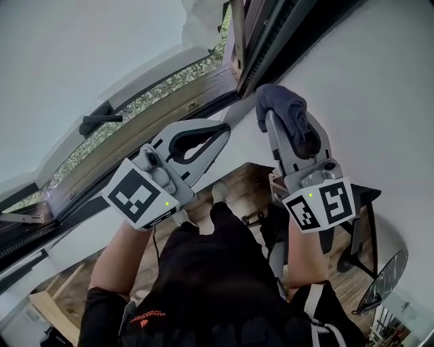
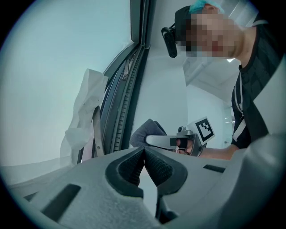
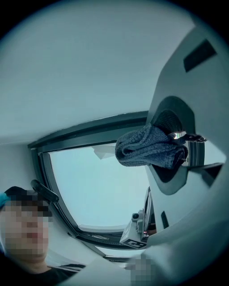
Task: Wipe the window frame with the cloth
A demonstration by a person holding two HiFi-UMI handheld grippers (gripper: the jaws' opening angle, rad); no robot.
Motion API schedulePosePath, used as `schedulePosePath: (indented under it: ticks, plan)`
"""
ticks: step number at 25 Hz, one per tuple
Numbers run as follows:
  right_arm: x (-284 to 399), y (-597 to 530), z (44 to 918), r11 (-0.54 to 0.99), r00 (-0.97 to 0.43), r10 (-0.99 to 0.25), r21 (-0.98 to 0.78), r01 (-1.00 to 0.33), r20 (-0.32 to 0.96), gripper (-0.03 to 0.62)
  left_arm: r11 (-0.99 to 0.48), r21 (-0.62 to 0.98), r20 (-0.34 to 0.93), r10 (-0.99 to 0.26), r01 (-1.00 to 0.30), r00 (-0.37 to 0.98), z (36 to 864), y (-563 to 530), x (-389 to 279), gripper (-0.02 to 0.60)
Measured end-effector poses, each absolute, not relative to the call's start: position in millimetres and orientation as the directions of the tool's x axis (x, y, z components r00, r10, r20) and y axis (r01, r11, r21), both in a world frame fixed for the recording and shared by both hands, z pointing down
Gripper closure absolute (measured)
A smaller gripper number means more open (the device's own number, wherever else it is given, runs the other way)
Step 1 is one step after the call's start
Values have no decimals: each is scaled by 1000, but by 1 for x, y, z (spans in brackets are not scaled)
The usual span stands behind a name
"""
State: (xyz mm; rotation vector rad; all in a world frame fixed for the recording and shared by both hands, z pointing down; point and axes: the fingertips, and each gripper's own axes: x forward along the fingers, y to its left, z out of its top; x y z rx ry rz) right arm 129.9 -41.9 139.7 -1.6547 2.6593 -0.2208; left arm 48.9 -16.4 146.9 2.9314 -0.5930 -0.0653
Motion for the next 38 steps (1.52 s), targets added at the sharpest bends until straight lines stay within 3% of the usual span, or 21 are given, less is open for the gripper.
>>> schedulePosePath:
  ticks: [17, 38]
  plan:
    - [144, -71, 176, 308, -326, -940, -166, -937, 96, 465, -903, 190, 38, -387, -386, 921, 177, -29, 52, 561]
    - [150, -99, 202, 278, -299, -946, -161, -947, 127, 465, -876, 279, 96, -383, -394, 919, 209, -41, 57, 561]
